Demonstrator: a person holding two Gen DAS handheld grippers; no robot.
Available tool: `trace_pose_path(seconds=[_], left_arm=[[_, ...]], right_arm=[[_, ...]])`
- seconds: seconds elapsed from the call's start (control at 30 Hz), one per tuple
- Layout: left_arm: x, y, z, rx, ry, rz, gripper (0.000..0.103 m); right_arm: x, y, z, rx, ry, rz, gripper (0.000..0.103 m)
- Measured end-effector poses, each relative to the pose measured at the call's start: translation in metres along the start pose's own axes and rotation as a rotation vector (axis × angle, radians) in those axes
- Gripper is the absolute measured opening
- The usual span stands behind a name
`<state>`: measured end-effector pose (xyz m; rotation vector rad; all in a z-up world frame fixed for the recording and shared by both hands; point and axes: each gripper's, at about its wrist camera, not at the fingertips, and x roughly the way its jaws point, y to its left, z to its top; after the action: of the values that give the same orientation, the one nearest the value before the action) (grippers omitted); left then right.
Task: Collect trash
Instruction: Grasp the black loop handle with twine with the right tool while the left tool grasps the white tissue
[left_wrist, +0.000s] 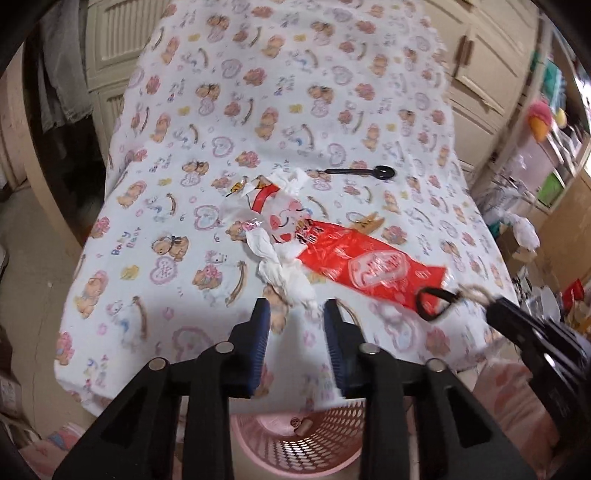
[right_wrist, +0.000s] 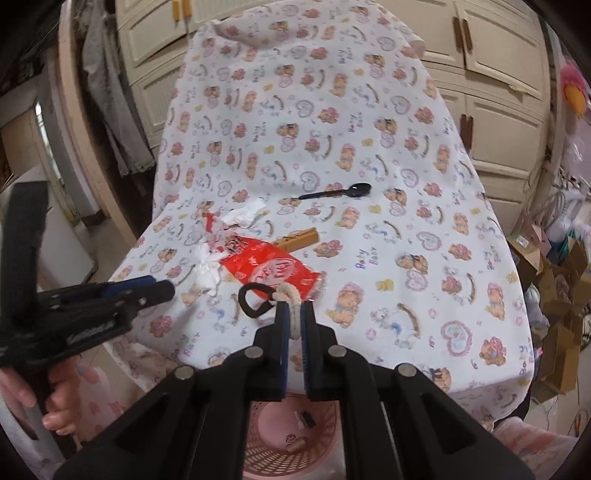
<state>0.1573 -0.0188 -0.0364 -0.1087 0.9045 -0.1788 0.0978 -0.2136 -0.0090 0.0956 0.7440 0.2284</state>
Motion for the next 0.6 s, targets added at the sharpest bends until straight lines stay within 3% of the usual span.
trace_pose_path(seconds=[0.1,0.27,0.37,0.5,0.6], left_arm=[[0.013,0.002,0.000,-0.014,-0.016,0.016,0.056],[0.027,-0.014,-0.007,0.138,-0.049,0.074,0.057],[0.036,-0.013,-0.007,0.140,-0.050,0.101,0.057],[0.042,0.000,-0.009,0.083,-0.071,0.095,0.035],[0.042,-0.004,-0.010,0.120,-0.081,0.071,0.010]], right_arm=[[-0.003,-0.007,-0.001,0.016,0.000,-0.003,0.006],[-0.003,-0.011,-0.005,0.020,0.007,-0.011,0.006],[-0.002,-0.013,-0.008,0.022,0.018,-0.018,0.006],[0.002,-0.013,-0.009,0.015,0.020,-0.028,0.006],[0.005,-0.013,-0.010,0.021,0.023,-0.034,0.006]])
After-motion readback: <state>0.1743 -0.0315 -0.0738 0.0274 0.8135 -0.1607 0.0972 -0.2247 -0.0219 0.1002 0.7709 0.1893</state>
